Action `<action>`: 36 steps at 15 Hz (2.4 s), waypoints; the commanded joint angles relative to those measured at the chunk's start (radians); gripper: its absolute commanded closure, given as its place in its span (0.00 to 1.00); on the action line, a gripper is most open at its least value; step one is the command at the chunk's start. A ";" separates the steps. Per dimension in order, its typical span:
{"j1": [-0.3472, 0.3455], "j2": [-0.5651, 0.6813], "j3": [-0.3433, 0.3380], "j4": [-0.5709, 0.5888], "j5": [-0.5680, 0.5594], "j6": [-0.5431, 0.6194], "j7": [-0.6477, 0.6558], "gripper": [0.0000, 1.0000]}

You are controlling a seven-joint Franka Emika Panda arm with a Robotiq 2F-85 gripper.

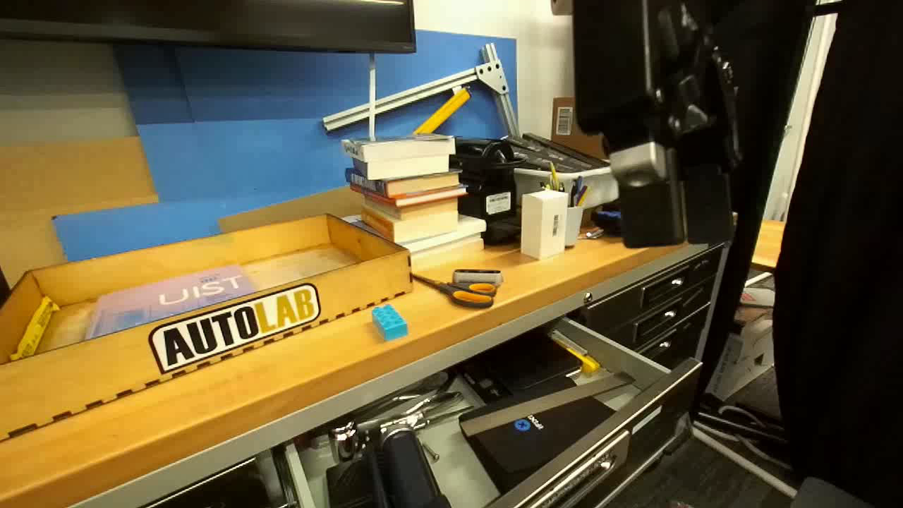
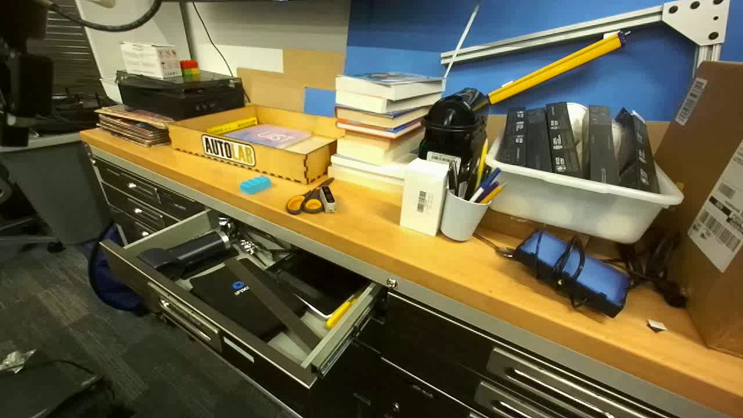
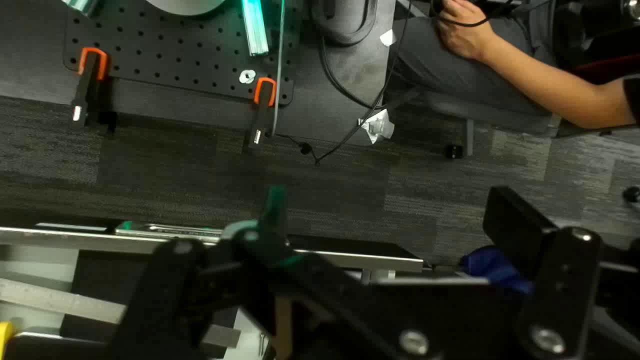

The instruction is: Pick up the blue object from the counter and put it in the open drawer and close it

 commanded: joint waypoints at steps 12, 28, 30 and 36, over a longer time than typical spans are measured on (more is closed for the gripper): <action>-0.072 0.282 0.017 0.221 -0.076 0.052 -0.040 0.00; 0.004 1.013 0.019 0.746 -0.262 0.399 0.303 0.00; 0.030 1.044 0.010 0.752 -0.301 0.432 0.369 0.00; 0.073 1.082 -0.024 0.718 -0.376 0.563 0.539 0.00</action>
